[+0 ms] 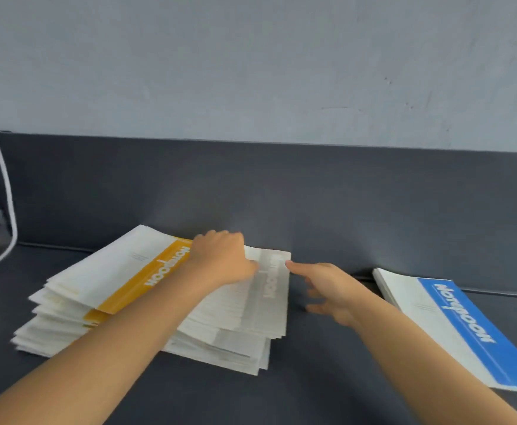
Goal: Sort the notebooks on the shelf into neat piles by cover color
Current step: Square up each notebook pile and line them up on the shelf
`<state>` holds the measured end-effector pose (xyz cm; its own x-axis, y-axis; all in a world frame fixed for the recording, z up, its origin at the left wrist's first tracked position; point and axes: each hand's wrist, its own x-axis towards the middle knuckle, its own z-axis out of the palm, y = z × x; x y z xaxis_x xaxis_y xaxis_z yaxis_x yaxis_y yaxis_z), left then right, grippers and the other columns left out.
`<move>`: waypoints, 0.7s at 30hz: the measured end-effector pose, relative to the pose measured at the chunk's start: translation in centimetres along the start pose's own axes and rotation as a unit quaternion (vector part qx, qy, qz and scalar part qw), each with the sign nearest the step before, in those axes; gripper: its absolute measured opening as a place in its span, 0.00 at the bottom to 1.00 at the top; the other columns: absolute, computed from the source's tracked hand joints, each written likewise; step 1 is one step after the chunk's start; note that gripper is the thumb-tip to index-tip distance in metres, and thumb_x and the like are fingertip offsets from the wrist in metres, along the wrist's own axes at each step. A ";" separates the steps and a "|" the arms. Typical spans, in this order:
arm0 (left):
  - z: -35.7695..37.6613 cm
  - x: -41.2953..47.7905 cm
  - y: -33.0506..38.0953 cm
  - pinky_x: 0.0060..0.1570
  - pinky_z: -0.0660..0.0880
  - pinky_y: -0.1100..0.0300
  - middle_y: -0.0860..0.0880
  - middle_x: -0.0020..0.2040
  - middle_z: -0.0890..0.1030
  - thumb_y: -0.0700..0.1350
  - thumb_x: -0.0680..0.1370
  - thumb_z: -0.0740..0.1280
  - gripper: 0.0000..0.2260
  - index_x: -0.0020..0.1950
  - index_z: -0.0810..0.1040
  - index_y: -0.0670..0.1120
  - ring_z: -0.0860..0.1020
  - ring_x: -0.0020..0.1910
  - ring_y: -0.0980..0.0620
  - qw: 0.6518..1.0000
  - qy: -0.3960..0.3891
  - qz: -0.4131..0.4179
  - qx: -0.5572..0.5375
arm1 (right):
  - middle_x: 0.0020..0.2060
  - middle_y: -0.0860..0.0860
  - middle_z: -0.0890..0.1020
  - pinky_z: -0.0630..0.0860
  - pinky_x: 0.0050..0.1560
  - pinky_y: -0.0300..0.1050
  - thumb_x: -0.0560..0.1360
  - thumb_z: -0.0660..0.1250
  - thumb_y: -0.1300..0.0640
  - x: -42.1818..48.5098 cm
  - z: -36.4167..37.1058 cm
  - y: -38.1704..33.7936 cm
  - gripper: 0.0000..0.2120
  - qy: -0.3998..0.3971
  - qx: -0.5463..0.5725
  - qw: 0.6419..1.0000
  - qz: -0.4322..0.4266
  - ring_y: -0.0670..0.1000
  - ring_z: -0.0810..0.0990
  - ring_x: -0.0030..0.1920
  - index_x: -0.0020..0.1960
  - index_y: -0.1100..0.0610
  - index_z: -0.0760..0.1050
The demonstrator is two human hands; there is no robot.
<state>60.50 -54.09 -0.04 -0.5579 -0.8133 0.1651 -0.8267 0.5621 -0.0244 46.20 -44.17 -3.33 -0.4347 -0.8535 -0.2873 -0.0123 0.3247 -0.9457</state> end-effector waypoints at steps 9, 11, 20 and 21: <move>1.7 -0.2 -6.8 0.35 0.64 0.61 0.54 0.40 0.69 0.55 0.77 0.65 0.17 0.35 0.60 0.53 0.72 0.46 0.50 0.990 -0.032 0.075 -0.112 | 0.51 0.55 0.81 0.74 0.57 0.58 0.68 0.75 0.54 2.5 4.4 -1.2 0.21 0.045 0.102 0.988 0.110 0.57 0.79 0.52 0.58 0.59 0.76; 2.1 0.1 -7.1 0.41 0.66 0.61 0.52 0.46 0.72 0.56 0.78 0.64 0.13 0.39 0.64 0.52 0.74 0.51 0.49 0.990 -0.027 0.092 -0.104 | 0.50 0.56 0.81 0.77 0.53 0.57 0.68 0.75 0.57 2.6 4.4 -1.4 0.21 0.060 0.089 0.988 0.115 0.58 0.80 0.50 0.58 0.61 0.76; 3.6 2.0 -7.5 0.48 0.71 0.58 0.50 0.61 0.78 0.61 0.75 0.63 0.23 0.66 0.73 0.50 0.76 0.59 0.47 0.989 -0.004 0.101 -0.106 | 0.46 0.56 0.85 0.80 0.44 0.51 0.71 0.72 0.63 3.6 5.3 -1.2 0.13 0.006 0.101 0.991 0.086 0.56 0.84 0.43 0.56 0.61 0.79; 3.5 2.0 -7.5 0.47 0.71 0.59 0.50 0.60 0.78 0.60 0.75 0.63 0.22 0.65 0.73 0.51 0.76 0.58 0.47 0.988 -0.004 0.101 -0.114 | 0.45 0.57 0.85 0.80 0.41 0.50 0.72 0.71 0.64 3.7 5.6 -1.2 0.11 -0.003 0.107 0.991 0.080 0.56 0.85 0.41 0.54 0.62 0.79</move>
<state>65.32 -60.47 -2.97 -0.7108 -0.6823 0.1707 -0.6617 0.7310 0.1667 49.63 -49.94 -4.09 -0.4108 -0.8009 -0.4357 0.2470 0.3623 -0.8987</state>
